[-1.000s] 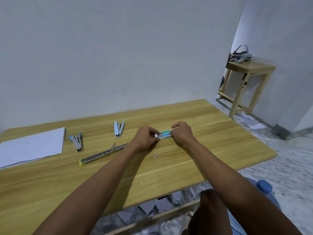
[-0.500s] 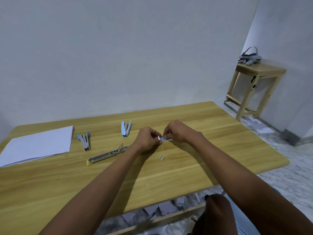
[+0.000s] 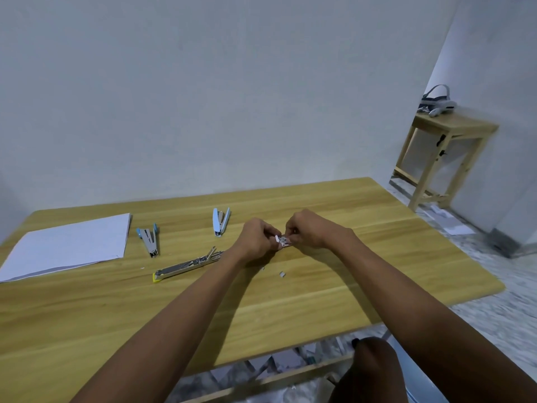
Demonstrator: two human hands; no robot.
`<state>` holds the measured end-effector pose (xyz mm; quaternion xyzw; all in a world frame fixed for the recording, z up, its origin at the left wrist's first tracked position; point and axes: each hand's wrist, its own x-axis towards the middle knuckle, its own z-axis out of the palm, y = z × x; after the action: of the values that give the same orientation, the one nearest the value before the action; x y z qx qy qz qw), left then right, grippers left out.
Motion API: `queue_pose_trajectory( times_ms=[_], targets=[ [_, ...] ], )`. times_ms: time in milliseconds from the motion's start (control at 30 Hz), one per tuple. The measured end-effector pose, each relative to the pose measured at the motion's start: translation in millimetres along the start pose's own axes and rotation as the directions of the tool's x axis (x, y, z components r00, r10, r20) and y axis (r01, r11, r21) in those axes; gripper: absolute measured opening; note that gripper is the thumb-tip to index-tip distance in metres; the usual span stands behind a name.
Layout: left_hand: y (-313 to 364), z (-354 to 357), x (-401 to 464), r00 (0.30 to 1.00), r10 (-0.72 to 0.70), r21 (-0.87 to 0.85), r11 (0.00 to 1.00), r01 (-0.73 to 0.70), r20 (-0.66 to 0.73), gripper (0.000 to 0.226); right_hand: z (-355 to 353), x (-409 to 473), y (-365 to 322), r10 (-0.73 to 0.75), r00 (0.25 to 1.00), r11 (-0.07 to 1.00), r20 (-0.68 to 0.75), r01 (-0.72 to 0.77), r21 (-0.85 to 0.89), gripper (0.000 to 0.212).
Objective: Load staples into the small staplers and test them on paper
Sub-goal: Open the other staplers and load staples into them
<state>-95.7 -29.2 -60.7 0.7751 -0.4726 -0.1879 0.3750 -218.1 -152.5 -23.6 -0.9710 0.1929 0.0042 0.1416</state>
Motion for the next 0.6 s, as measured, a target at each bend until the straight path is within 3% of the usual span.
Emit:
queue_pose_trajectory(
  times_ms=[133, 300, 400, 600],
  targets=[
    [0.0, 0.1, 1.2, 1.0, 0.002, 0.018, 1.0, -0.002, 0.004, 0.031, -0.7, -2.6, -0.7, -0.012, 0.997, 1.0, -0.071, 0.01, -0.018, 0.008],
    [5.4, -5.0, -1.9, 1.0, 0.008, 0.089, 0.996, -0.009, 0.021, 0.028, -1.1, -1.9, 1.7, 0.004, 0.99, 0.995, -0.141, 0.01, 0.097, 0.001],
    [7.6, -23.0, -2.9, 0.999, 0.007, 0.048, 0.999, -0.005, -0.039, 0.037, -3.6, 2.3, -1.9, 0.013, 0.986, 0.986, -0.164, 0.015, 0.166, 0.019],
    [-0.6, -73.3, -13.6, 0.994, -0.019, -0.008, 1.0, 0.018, -0.11, 0.04, -5.0, 7.4, -6.5, -0.002, 1.0, 0.998, 0.013, 0.001, 0.068, 0.008]
  ],
)
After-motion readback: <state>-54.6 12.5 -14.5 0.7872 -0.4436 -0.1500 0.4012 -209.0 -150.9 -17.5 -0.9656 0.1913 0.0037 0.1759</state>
